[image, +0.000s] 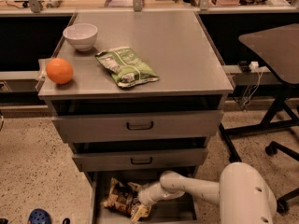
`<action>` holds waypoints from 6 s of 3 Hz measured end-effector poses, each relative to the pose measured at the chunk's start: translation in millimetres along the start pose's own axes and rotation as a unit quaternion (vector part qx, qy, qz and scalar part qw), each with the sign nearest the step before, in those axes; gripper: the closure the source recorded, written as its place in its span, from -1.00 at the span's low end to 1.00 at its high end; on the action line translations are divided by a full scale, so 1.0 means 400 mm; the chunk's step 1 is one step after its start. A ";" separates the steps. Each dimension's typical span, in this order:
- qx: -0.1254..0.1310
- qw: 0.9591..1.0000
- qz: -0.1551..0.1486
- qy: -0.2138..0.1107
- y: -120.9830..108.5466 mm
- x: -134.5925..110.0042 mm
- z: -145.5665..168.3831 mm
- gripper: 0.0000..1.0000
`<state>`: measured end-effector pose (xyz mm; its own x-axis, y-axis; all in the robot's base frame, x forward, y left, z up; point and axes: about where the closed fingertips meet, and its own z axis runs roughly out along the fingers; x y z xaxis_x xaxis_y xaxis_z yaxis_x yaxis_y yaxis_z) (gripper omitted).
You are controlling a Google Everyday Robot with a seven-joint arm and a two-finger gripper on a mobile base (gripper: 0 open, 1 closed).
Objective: Pick brown chip bag from bottom drawer and place on counter
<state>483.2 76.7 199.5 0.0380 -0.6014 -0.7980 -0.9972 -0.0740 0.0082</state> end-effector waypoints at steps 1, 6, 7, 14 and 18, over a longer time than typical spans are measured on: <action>0.016 1.000 0.013 -0.013 -0.020 0.047 0.039 -0.62; 0.054 0.967 -0.181 -0.168 0.128 -0.241 -0.343 1.00; 0.004 0.944 -0.289 -0.161 0.280 -0.366 -0.535 1.00; 0.053 0.903 -0.427 -0.024 0.344 -1.109 -1.080 1.00; -0.002 0.887 -0.438 0.148 0.134 -1.362 -1.258 1.00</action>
Offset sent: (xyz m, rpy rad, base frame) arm 0.0206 -0.0027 -0.0120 0.1054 -0.0720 -0.0890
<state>441.1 0.0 938.0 0.8132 -0.4945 -0.3068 -0.5772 -0.6180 -0.5338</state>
